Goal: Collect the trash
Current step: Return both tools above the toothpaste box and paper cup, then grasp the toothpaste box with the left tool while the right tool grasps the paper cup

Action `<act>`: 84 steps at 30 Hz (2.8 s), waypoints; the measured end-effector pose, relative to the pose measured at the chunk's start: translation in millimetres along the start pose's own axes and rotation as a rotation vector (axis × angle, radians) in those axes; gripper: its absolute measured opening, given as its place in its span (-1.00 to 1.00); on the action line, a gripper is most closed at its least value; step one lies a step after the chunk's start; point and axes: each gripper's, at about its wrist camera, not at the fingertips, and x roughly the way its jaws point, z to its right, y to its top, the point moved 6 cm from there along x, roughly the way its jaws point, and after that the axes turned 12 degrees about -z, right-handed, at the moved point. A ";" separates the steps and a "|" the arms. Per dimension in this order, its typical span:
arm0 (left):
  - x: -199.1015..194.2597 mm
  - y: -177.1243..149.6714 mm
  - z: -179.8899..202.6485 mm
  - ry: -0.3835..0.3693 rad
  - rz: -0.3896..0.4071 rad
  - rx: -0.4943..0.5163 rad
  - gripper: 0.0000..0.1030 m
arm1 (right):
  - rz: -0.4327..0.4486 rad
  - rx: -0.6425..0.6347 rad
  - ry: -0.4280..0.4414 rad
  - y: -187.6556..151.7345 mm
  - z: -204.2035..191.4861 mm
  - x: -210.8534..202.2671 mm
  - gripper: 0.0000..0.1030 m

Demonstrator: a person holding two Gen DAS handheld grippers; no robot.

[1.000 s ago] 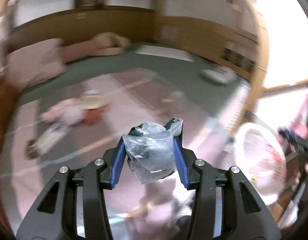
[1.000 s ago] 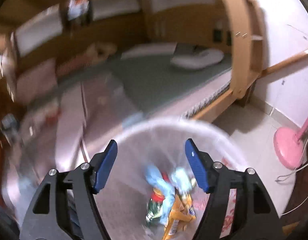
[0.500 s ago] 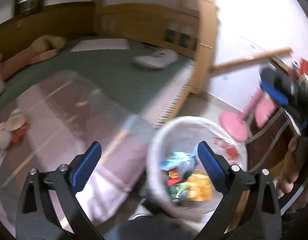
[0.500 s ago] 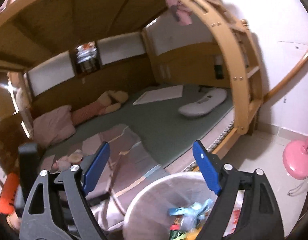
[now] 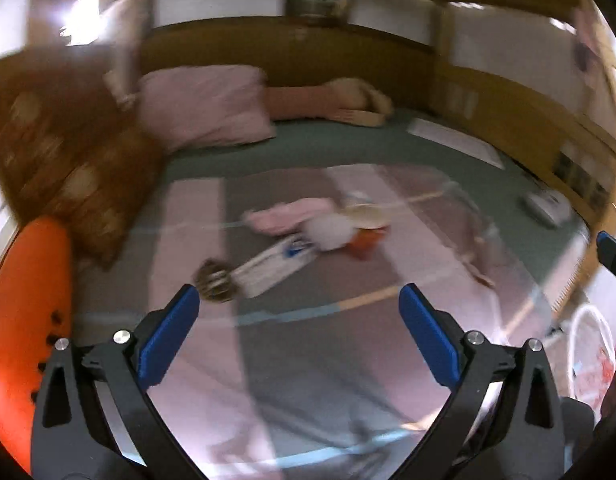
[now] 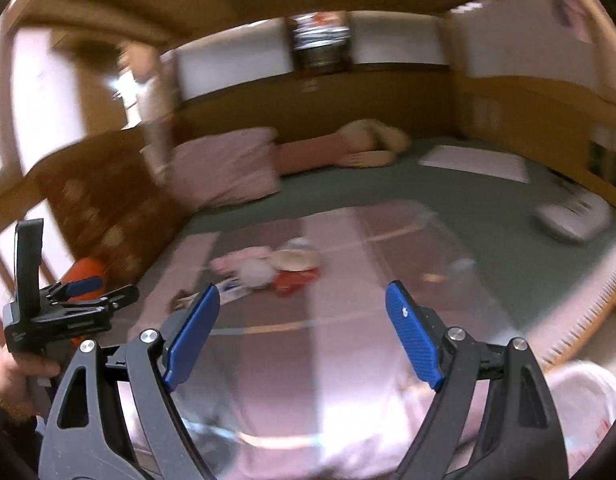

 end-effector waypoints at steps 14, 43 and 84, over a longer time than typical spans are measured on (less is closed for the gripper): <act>16.1 -21.3 -15.7 0.014 -0.048 -0.052 0.93 | -0.115 -0.063 -0.019 -24.0 -36.0 72.6 0.62; 69.7 -1.5 -6.7 0.017 -0.113 0.065 0.93 | -0.168 0.021 -0.034 15.1 -6.2 128.2 0.62; 113.1 53.4 -5.3 -0.195 -0.125 0.212 -0.21 | -0.141 0.165 -0.005 96.3 48.8 199.6 -0.87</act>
